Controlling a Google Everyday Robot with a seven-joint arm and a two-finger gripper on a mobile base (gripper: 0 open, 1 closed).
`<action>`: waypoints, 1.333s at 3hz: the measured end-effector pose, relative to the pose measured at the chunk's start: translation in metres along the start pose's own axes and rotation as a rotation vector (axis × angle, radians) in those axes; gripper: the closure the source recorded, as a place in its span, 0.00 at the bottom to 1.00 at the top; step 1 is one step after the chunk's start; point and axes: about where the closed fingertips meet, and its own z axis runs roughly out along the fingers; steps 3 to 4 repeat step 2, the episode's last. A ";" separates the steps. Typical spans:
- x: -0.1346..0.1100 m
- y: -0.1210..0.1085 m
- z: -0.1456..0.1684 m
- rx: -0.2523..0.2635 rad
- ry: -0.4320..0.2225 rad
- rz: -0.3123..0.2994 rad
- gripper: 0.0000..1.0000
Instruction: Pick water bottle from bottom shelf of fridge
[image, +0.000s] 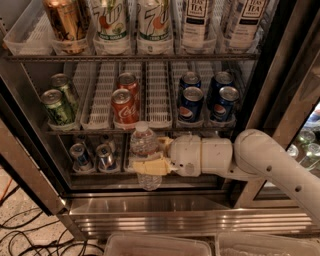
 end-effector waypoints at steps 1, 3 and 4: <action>-0.037 0.037 -0.010 -0.075 -0.037 0.018 1.00; -0.037 0.038 -0.011 -0.076 -0.038 0.018 1.00; -0.037 0.038 -0.011 -0.076 -0.038 0.018 1.00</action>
Offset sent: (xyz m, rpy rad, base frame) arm -0.0556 0.0014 0.0682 0.0767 0.0221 0.0955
